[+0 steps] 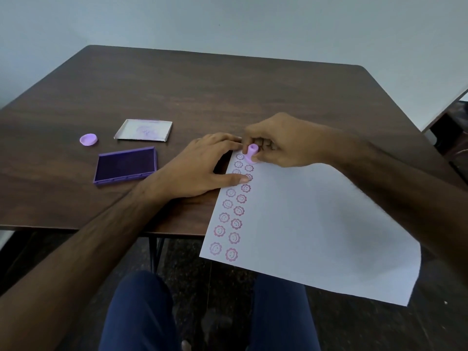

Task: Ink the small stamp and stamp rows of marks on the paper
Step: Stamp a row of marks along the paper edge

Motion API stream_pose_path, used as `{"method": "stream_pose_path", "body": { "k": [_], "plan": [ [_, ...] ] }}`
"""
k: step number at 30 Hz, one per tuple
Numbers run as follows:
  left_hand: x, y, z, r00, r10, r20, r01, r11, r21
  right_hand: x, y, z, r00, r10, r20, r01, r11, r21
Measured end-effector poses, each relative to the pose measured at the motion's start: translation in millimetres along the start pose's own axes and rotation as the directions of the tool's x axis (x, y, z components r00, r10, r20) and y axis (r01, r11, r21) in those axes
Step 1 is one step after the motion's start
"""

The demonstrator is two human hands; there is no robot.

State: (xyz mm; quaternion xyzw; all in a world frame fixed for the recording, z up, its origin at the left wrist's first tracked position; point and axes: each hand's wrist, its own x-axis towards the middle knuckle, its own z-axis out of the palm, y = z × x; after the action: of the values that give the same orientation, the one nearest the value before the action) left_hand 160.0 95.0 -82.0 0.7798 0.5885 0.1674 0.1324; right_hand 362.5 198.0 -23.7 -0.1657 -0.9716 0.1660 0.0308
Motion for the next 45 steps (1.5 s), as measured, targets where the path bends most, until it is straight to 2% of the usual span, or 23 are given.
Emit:
{"method": "stream_pose_path", "body": {
  "k": [6,10,24,29,34,39,45],
  "plan": [
    [-1.1,0.2,0.2,1.000,-0.001,-0.010,0.001,1.000,-0.009,11.7,-7.0,-0.9,0.994,-0.005,0.111,0.019,0.992,-0.126],
    [-0.4,-0.3,1.1,1.000,0.001,-0.007,-0.001,1.000,-0.018,11.9,-8.2,-2.0,0.988,-0.006,0.157,0.026,0.992,-0.126],
    [-2.7,1.3,-0.3,1.000,0.011,-0.014,-0.011,0.999,-0.032,20.4,-9.6,-2.9,0.978,0.057,0.200,-0.022,0.985,-0.173],
    [-2.5,1.3,0.0,1.000,0.007,-0.007,-0.007,0.999,-0.038,20.0,-12.8,-4.2,0.973,0.031,0.228,0.021,0.974,-0.224],
    [-2.3,0.2,0.7,1.000,0.015,-0.016,-0.016,0.999,-0.044,22.5,-11.0,-2.4,0.971,0.067,0.230,-0.019,0.979,-0.205],
    [-2.9,-0.3,0.8,1.000,0.000,-0.025,-0.002,0.999,-0.051,20.6,-10.4,-4.3,0.968,0.026,0.251,0.029,0.977,-0.213],
    [-1.7,-2.2,1.9,1.000,-0.010,-0.016,0.009,0.999,-0.047,23.7,-8.3,-1.7,0.965,0.053,0.257,-0.005,0.982,-0.187]
  ]
}}
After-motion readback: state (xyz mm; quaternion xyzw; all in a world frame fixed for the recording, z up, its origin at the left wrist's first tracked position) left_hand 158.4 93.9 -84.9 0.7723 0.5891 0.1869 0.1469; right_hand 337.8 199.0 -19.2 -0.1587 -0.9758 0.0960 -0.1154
